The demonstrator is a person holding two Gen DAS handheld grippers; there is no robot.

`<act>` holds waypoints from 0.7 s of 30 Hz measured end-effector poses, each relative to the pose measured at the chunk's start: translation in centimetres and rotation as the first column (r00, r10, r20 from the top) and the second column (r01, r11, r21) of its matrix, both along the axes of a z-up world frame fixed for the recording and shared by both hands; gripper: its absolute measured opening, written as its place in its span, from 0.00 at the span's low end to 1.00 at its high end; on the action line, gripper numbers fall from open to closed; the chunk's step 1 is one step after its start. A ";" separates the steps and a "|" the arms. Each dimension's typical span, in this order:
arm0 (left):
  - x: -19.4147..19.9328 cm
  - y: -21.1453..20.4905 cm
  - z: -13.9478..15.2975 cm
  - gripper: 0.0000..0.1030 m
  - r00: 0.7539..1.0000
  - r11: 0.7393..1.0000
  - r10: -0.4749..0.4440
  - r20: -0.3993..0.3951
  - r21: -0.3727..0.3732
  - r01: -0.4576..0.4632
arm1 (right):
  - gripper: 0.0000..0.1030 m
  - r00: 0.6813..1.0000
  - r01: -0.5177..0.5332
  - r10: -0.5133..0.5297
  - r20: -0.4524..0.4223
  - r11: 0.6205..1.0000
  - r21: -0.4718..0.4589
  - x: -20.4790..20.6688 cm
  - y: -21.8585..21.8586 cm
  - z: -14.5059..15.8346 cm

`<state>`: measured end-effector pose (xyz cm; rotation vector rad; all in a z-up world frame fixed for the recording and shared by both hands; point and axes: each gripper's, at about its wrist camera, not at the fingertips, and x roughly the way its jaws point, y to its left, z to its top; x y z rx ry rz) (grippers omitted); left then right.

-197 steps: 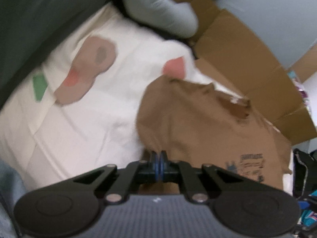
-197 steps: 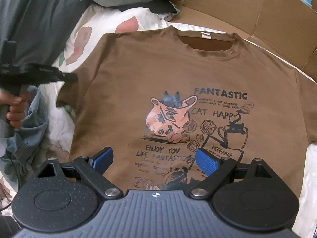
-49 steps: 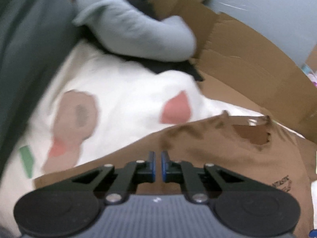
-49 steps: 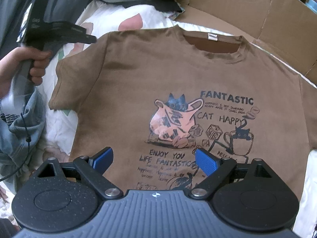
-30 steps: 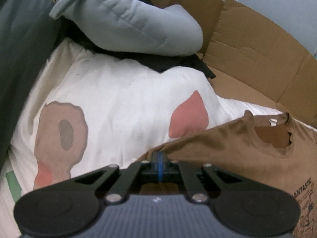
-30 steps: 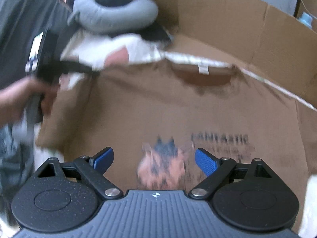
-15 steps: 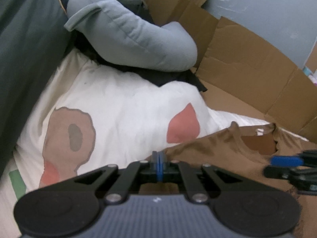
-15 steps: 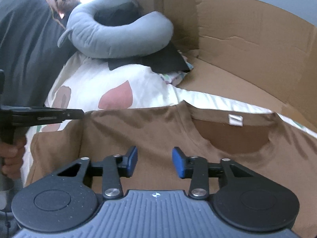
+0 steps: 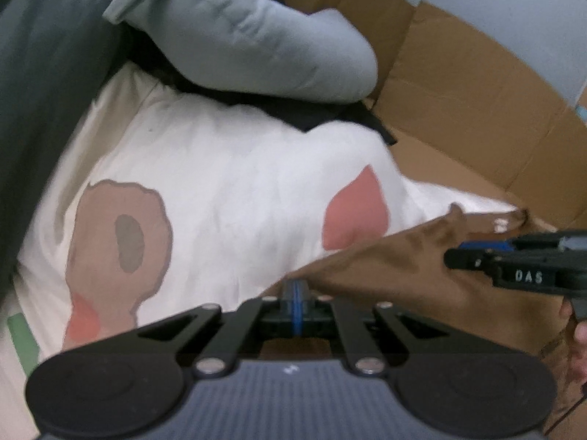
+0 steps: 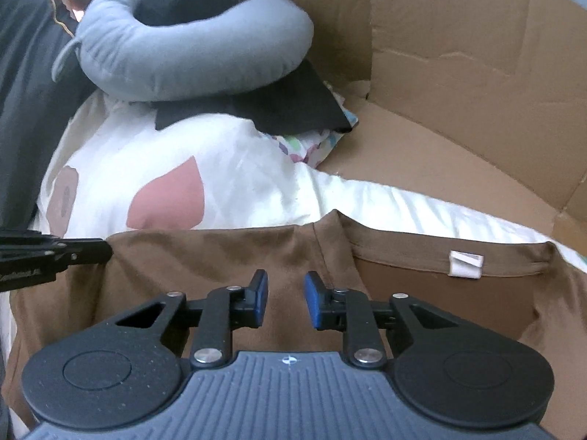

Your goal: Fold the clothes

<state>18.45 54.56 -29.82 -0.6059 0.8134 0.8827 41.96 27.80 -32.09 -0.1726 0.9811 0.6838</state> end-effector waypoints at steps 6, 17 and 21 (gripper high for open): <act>-0.6 0.4 -0.2 0.03 1.000 1.000 0.011 0.015 -0.023 -0.011 | 0.26 1.000 -0.008 0.008 0.011 0.999 -0.036 1.6 1.4 -0.9; -1.2 0.5 0.0 0.03 0.999 0.999 0.027 0.037 -0.046 -0.025 | 0.14 0.996 0.089 -0.089 -0.017 0.996 -0.023 5.4 2.0 -1.0; -1.6 -0.2 1.1 0.04 0.999 0.999 0.033 0.027 -0.012 -0.033 | 0.15 0.994 0.108 -0.108 -0.013 0.994 0.000 6.1 1.7 -0.2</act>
